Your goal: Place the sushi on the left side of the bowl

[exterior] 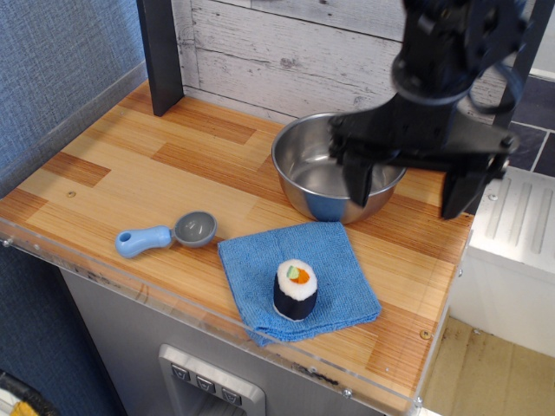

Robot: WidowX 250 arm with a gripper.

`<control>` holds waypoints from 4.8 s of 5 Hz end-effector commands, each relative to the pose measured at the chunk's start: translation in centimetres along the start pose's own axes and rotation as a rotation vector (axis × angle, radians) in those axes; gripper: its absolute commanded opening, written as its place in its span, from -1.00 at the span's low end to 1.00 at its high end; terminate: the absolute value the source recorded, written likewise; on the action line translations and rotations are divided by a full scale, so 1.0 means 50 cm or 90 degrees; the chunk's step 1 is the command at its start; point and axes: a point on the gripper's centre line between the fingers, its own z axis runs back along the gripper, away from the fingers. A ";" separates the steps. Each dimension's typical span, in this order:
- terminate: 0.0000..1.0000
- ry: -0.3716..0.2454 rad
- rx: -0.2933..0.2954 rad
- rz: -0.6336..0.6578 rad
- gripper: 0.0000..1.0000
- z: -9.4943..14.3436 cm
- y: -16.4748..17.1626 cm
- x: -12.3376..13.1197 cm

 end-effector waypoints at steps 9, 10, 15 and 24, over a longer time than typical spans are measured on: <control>-1.00 0.059 0.112 0.063 -1.00 -0.139 0.160 -0.097; -1.00 0.065 0.116 0.059 -1.00 -0.139 0.156 -0.100; -1.00 -0.011 0.073 0.022 -1.00 -0.038 0.050 -0.068; -1.00 -0.039 0.143 0.295 -1.00 -0.107 0.292 0.229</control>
